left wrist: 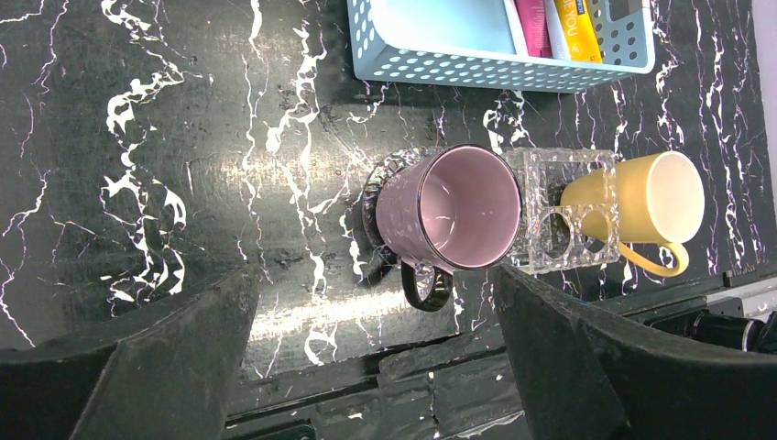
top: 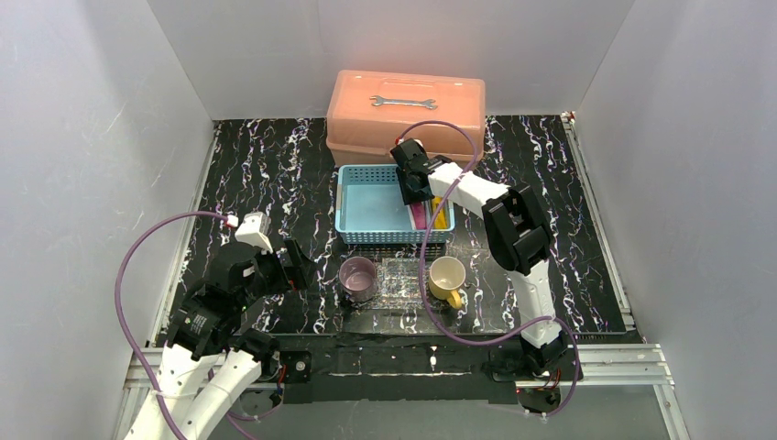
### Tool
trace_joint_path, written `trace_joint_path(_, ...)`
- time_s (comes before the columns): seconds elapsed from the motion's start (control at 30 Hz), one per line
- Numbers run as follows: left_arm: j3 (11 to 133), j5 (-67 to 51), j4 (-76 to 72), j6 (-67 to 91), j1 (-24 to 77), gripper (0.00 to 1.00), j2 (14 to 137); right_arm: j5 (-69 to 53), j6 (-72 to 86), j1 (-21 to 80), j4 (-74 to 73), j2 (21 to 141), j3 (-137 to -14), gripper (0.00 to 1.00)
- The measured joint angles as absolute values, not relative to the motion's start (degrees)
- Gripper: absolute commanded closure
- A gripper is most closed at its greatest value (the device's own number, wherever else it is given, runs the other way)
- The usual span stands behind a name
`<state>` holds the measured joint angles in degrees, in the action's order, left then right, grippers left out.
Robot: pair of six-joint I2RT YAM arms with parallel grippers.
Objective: Prepare toiletry sets of a toothbrush and toothpaste on the tray
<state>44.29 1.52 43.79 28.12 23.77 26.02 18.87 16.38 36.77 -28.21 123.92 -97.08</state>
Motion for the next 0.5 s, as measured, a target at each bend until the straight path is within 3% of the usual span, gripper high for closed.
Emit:
trace_joint_path(0.17,44.3,1.5,43.8,28.1,23.7,0.01,26.0,18.9,16.4,36.8,-28.2,123.9,-97.1,0.69)
trace_joint_path(0.5,44.3,1.5,43.8,28.1,23.7,0.01,26.1,18.9,16.3,36.8,-27.7,123.6,-96.6,0.71)
